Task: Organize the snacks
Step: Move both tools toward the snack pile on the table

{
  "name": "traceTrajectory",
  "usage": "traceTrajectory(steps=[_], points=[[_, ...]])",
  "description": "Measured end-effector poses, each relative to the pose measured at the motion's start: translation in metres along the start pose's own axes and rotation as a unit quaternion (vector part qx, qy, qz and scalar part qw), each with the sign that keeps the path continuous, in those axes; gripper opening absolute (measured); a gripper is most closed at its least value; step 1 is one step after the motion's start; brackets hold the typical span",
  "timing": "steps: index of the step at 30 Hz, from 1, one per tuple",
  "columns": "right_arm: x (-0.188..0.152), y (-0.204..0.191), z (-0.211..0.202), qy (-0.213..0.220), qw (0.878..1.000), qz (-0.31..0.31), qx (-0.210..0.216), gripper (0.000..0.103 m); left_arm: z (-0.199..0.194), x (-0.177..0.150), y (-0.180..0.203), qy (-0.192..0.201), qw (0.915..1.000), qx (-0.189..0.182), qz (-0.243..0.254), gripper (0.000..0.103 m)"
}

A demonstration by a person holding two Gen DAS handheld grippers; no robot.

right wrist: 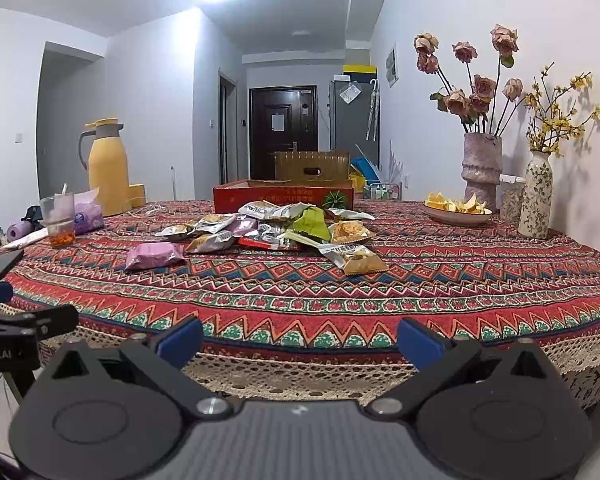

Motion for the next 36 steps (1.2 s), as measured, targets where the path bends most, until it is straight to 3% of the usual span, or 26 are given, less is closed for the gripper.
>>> traceTrajectory(steps=[36], points=[[0.0012,0.0041,-0.0010,0.001,1.000,0.003,-0.003,0.103,0.0002,0.0022,-0.0021,0.001,1.0000,0.004,-0.001,0.103]])
Point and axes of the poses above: each gripper's, at about its wrist camera, not at the fingertips, and z roughly the way its jaws point, y to its right, x to its top, the point moved 8 cm from there along z, roughly the way its jaws point, and after that the axes turned 8 degrees about x, right-handed, at the moved point
